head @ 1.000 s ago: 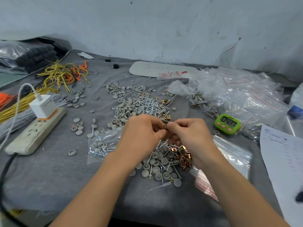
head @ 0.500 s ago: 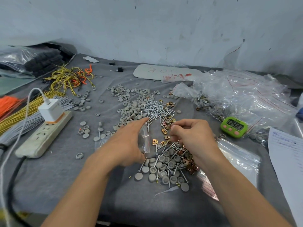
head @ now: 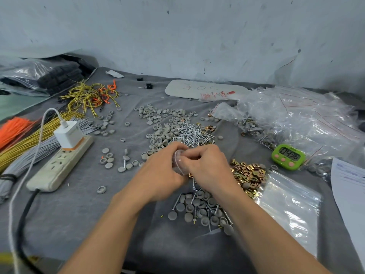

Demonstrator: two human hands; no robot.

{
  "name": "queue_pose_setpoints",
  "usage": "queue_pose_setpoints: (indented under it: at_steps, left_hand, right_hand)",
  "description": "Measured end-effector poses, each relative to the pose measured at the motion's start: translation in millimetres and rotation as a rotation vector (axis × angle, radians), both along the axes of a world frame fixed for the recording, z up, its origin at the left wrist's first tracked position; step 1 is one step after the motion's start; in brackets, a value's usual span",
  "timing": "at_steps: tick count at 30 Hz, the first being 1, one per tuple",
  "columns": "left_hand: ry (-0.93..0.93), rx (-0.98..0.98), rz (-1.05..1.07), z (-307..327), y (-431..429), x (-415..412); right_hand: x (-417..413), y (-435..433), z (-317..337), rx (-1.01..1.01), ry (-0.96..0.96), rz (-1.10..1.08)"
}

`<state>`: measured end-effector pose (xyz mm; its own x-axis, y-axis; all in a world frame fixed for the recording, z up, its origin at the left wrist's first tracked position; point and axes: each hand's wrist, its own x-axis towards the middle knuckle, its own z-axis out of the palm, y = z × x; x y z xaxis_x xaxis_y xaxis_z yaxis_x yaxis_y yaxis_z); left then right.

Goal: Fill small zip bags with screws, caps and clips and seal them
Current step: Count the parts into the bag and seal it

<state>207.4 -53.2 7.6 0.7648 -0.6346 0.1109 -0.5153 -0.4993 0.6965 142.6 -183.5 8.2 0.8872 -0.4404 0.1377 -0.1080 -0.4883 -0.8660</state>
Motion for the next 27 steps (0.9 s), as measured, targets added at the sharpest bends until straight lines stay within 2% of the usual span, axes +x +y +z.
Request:
queue_pose_setpoints:
  at_steps: [2, 4, 7, 10, 13, 15, 20, 23, 27]
  left_hand:
    - [0.0, -0.05, 0.028, -1, 2, 1]
    - [0.015, -0.153, 0.1, -1, 5, 1]
    - [0.028, -0.34, 0.221, 2, 9, 4]
    - [-0.031, -0.538, 0.358, 10, 10, 5]
    - [-0.259, -0.614, 0.475, 16, 11, 2]
    - [-0.342, -0.529, 0.449, 15, 8, 0]
    - [-0.253, -0.112, 0.226, 1, -8, -4]
    - [-0.182, -0.018, 0.18, -4, -11, -2]
    - [-0.083, 0.005, 0.188, -6, -9, 6]
  right_hand:
    - [-1, -4, 4, 0.046, -0.065, -0.033]
    - [-5, -18, 8, 0.032, -0.119, -0.182]
    - [-14, -44, 7, -0.065, -0.037, -0.389]
    - [-15, -55, -3, -0.186, 0.155, -0.345]
    - [-14, -51, -7, -0.355, 0.293, -0.2]
    - [-13, -48, -8, -0.428, 0.339, -0.14]
    - [-10, -39, -5, -0.58, 0.454, -0.065]
    - [-7, -41, -3, -0.598, 0.498, -0.023]
    - [-8, -44, -5, -0.6, 0.525, 0.015]
